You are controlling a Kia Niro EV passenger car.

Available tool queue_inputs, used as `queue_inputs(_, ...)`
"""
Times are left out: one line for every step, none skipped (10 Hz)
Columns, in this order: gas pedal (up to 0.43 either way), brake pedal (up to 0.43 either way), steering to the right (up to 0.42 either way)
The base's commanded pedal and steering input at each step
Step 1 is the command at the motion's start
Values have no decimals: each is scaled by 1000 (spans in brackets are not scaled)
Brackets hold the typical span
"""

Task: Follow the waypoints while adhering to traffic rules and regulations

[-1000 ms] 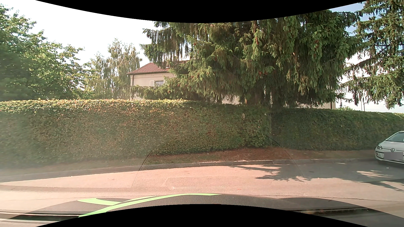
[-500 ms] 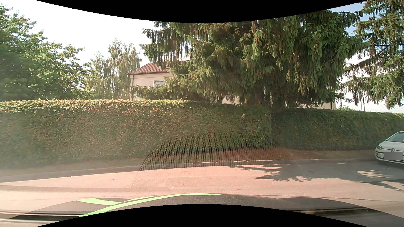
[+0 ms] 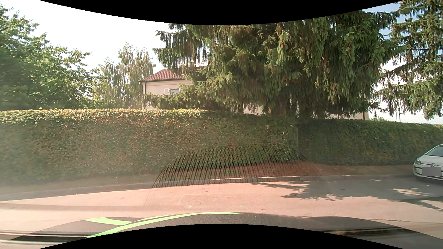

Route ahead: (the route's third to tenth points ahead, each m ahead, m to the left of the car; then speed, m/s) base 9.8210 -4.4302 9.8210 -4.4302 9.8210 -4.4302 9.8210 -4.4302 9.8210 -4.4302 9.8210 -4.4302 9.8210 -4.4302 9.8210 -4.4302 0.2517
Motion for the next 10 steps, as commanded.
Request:
queue_inputs(0,104,9)
queue_inputs(0,98,9)
queue_inputs(0,73,9)
queue_inputs(0,49,9)
queue_inputs(0,24,9)
queue_inputs(0,24,9)
queue_inputs(0,24,9)
queue_inputs(0,24,9)
queue_inputs(0,24,9)
queue_inputs(0,24,9)
